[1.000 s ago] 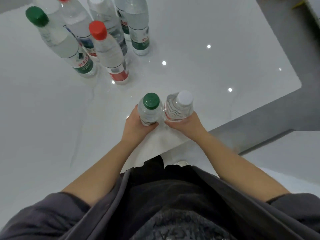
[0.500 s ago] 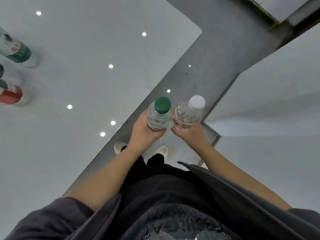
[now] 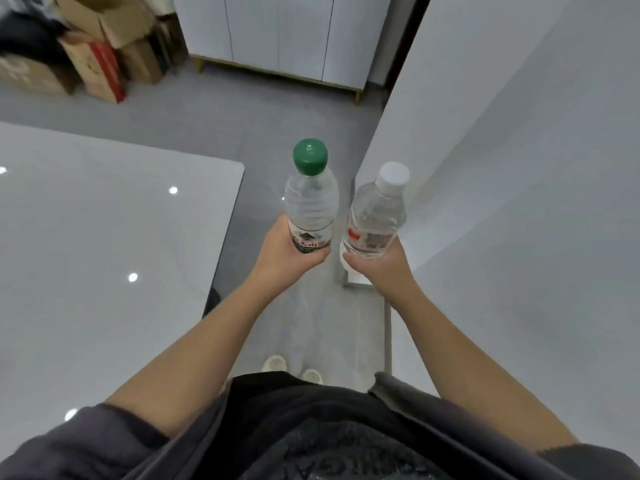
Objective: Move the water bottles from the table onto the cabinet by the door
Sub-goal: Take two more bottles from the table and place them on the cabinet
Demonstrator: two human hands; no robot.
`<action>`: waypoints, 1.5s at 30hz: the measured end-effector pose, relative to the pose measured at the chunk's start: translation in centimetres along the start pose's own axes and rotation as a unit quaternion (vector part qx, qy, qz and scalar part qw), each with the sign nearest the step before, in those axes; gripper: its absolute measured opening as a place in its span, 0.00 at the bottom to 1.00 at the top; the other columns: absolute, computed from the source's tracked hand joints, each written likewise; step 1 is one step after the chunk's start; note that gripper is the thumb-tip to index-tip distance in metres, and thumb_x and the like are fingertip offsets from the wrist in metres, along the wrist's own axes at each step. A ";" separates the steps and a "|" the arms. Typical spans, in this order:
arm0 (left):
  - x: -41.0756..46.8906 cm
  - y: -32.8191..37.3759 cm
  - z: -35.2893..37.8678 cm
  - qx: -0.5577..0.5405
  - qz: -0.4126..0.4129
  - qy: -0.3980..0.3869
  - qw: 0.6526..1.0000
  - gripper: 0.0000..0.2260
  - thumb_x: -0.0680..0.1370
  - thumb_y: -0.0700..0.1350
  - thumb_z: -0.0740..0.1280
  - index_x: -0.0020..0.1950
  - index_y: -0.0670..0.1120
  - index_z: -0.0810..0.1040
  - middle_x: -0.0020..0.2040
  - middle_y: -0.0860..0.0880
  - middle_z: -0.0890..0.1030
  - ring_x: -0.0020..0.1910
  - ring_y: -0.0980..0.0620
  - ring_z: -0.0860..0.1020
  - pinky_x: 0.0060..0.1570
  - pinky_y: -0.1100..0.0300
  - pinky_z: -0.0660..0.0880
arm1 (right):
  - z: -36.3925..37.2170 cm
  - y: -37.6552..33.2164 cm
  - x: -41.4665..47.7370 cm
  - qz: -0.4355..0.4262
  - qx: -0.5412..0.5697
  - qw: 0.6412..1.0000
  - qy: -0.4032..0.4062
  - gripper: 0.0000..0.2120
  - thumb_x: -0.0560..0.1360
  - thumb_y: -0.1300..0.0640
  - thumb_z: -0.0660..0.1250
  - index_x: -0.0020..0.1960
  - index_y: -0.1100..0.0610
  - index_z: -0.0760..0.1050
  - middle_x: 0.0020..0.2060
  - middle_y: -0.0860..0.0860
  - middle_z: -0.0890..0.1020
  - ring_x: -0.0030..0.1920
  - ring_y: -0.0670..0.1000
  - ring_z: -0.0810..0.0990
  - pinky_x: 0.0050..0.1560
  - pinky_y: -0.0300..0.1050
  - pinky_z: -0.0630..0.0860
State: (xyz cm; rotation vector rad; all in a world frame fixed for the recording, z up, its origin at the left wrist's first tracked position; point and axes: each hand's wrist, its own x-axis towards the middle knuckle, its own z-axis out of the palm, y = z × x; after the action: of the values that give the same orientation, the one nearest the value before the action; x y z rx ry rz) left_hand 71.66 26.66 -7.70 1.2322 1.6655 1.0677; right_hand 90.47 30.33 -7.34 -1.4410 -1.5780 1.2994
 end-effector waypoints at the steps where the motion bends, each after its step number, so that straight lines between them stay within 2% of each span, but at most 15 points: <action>1: 1.0 1.3 -0.6 -0.002 0.020 -0.009 1.000 0.20 0.67 0.47 0.78 0.56 0.49 0.75 0.49 0.55 0.83 0.49 0.60 0.81 0.49 0.59 0.79 | -0.4 -1.5 0.5 -0.011 0.016 1.000 0.014 0.23 0.70 0.65 0.76 0.63 0.58 0.75 0.52 0.50 0.85 0.52 0.46 0.84 0.47 0.37 0.78; 3: 2.9 4.3 -1.7 -0.010 0.059 -0.020 0.998 0.23 0.66 0.47 0.78 0.58 0.50 0.75 0.51 0.55 0.83 0.51 0.58 0.81 0.52 0.55 0.79 | -1.4 -4.7 1.2 -0.032 0.048 0.998 0.038 0.24 0.70 0.64 0.76 0.63 0.56 0.75 0.51 0.48 0.85 0.51 0.45 0.84 0.45 0.34 0.78; 5: 4.4 7.9 -3.0 -0.021 0.093 -0.014 0.995 0.23 0.67 0.44 0.78 0.59 0.50 0.75 0.52 0.56 0.83 0.51 0.59 0.81 0.51 0.60 0.79 | -2.6 -8.2 2.1 -0.062 0.072 0.993 0.067 0.25 0.69 0.62 0.77 0.64 0.54 0.75 0.51 0.46 0.85 0.50 0.43 0.84 0.46 0.34 0.79; 8: 6.2 13.3 -5.3 -0.029 0.141 0.017 0.989 0.22 0.66 0.43 0.79 0.56 0.51 0.76 0.49 0.58 0.81 0.50 0.62 0.80 0.48 0.65 0.75 | -4.4 -13.8 3.2 -0.113 0.087 0.986 0.090 0.26 0.69 0.61 0.77 0.64 0.50 0.74 0.51 0.44 0.85 0.50 0.41 0.84 0.47 0.34 0.79; 12: 7.8 19.0 -8.0 -0.023 0.186 0.035 0.982 0.17 0.67 0.43 0.78 0.49 0.58 0.76 0.46 0.61 0.81 0.48 0.63 0.79 0.45 0.66 0.74 | -6.5 -20.3 3.6 -0.175 0.110 0.972 0.110 0.23 0.70 0.62 0.76 0.60 0.48 0.74 0.49 0.44 0.85 0.46 0.41 0.84 0.40 0.34 0.77; 15: 8.2 21.8 -9.3 -0.033 0.210 0.045 0.976 0.19 0.68 0.44 0.78 0.55 0.53 0.77 0.47 0.59 0.81 0.48 0.63 0.79 0.40 0.68 0.73 | -7.6 -23.3 3.7 -0.206 0.120 0.963 0.128 0.23 0.69 0.64 0.76 0.58 0.46 0.74 0.48 0.44 0.85 0.46 0.42 0.85 0.42 0.39 0.79; 17: 8.3 23.4 -9.9 -0.043 0.222 0.056 0.972 0.18 0.68 0.44 0.78 0.55 0.51 0.78 0.47 0.58 0.82 0.47 0.62 0.79 0.39 0.68 0.73 | -8.2 -24.9 3.8 -0.219 0.122 0.958 0.139 0.25 0.69 0.63 0.77 0.60 0.47 0.73 0.50 0.45 0.85 0.49 0.44 0.85 0.46 0.44 0.80; 20: 8.4 25.2 -10.6 -0.062 0.239 0.065 0.967 0.18 0.67 0.44 0.78 0.55 0.50 0.80 0.47 0.57 0.84 0.47 0.59 0.81 0.42 0.65 0.75 | -8.7 -26.6 3.8 -0.225 0.125 0.956 0.144 0.27 0.69 0.62 0.77 0.63 0.48 0.72 0.53 0.48 0.84 0.52 0.49 0.84 0.52 0.54 0.81; 25: 8.4 27.0 -11.7 -0.081 0.254 0.071 0.961 0.18 0.67 0.44 0.79 0.54 0.52 0.79 0.47 0.58 0.83 0.47 0.59 0.81 0.45 0.62 0.77 | -8.8 -28.1 4.2 -0.228 0.111 0.956 0.147 0.26 0.69 0.60 0.77 0.63 0.47 0.73 0.54 0.48 0.84 0.54 0.52 0.83 0.55 0.58 0.80; 32: 8.8 28.2 -13.1 -0.084 0.259 0.093 0.958 0.20 0.67 0.44 0.79 0.57 0.49 0.79 0.48 0.56 0.83 0.49 0.58 0.81 0.44 0.64 0.75 | -7.9 -29.7 4.7 -0.240 0.113 0.953 0.149 0.24 0.69 0.60 0.77 0.61 0.48 0.74 0.53 0.47 0.84 0.53 0.50 0.84 0.55 0.55 0.81; 36: 9.0 28.2 -14.2 -0.096 0.264 0.100 0.955 0.17 0.67 0.43 0.79 0.52 0.54 0.78 0.46 0.59 0.83 0.47 0.61 0.80 0.43 0.66 0.74 | -7.5 -30.4 4.9 -0.255 0.121 0.946 0.161 0.26 0.69 0.61 0.77 0.63 0.48 0.72 0.53 0.46 0.83 0.53 0.49 0.83 0.52 0.50 0.80; 42: 10.4 28.5 -15.2 -0.118 0.264 0.102 0.952 0.19 0.67 0.43 0.79 0.55 0.52 0.80 0.47 0.58 0.84 0.48 0.60 0.81 0.46 0.62 0.77 | -6.9 -30.8 6.4 -0.255 0.147 0.942 0.161 0.25 0.70 0.62 0.77 0.62 0.46 0.73 0.53 0.45 0.84 0.52 0.49 0.84 0.54 0.52 0.81; 45: 11.8 28.6 -15.3 -0.118 0.264 0.114 0.950 0.18 0.67 0.43 0.79 0.53 0.53 0.79 0.46 0.59 0.83 0.47 0.60 0.81 0.46 0.63 0.77 | -7.0 -30.9 8.0 -0.249 0.154 0.943 0.158 0.25 0.70 0.62 0.77 0.62 0.46 0.73 0.53 0.45 0.84 0.53 0.49 0.84 0.54 0.52 0.81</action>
State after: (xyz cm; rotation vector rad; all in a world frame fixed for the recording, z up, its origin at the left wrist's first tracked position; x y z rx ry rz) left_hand 63.71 40.52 22.94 1.4753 1.3389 1.7384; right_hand 84.59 42.35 22.47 -0.9190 -1.3342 0.9106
